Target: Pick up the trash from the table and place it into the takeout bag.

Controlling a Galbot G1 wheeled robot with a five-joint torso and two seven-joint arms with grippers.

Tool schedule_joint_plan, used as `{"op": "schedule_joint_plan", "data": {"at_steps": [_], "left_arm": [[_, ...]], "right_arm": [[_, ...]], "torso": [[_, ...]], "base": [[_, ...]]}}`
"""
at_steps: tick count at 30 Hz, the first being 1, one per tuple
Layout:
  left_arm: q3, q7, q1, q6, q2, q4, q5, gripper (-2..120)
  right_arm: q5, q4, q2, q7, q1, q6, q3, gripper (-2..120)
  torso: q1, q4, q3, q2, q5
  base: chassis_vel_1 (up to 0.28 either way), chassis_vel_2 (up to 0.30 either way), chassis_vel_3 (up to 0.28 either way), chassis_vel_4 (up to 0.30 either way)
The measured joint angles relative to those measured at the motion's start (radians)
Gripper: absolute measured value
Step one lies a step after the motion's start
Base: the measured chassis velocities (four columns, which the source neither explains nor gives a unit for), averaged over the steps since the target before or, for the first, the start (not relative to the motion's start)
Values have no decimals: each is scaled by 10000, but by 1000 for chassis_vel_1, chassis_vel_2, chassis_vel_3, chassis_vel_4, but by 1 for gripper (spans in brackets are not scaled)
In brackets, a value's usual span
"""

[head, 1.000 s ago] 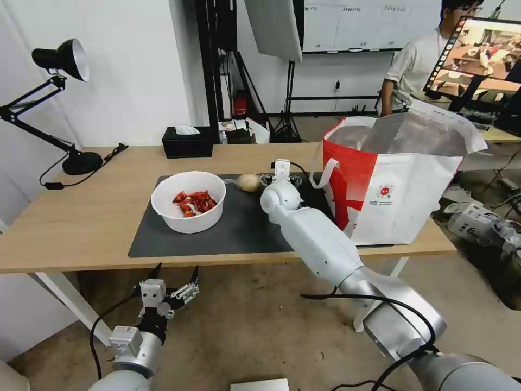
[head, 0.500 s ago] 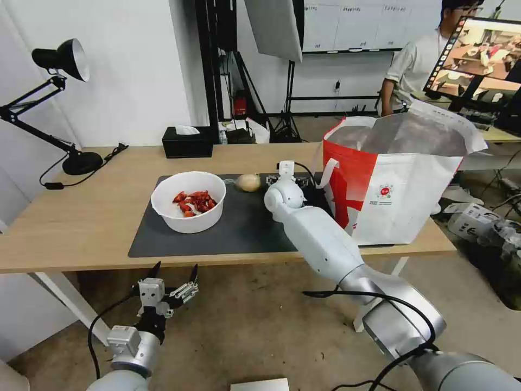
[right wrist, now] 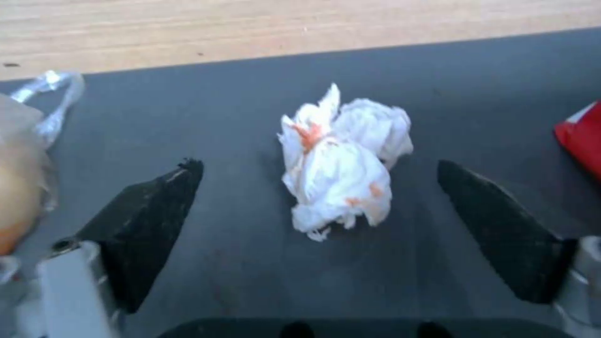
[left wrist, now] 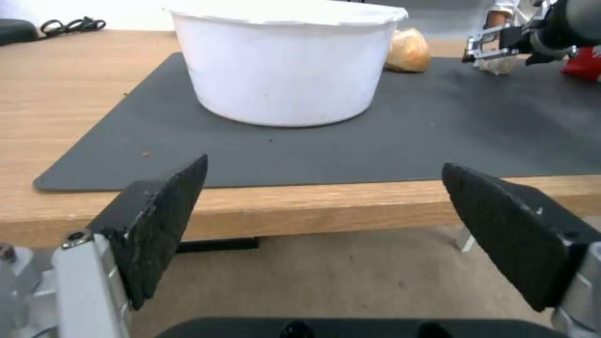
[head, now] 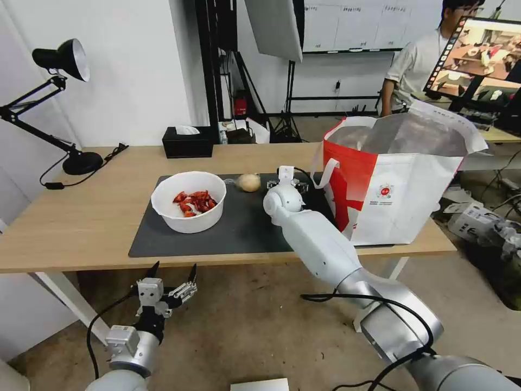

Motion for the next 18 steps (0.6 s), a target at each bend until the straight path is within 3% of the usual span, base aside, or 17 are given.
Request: {"op": "schedule_joint_plan", "data": {"at_steps": [4, 7, 18], "left_arm": [[26, 1, -12, 0, 1, 0, -2, 100], [75, 2, -37, 2, 0, 14, -3, 100], [80, 2, -75, 4, 26, 11, -47, 100]], "right_arm": [[0, -6, -5, -19, -44, 4, 41, 88], [-3, -45, -1, -62, -73, 34, 100, 72], [0, -219, -10, -220, 7, 85, 180, 34]], "torso": [[0, 0, 0, 0, 0], [0, 0, 0, 0, 0], [0, 0, 0, 0, 0]], "base": [[0, 0, 0, 0], [0, 0, 0, 0], [0, 0, 0, 0]]}}
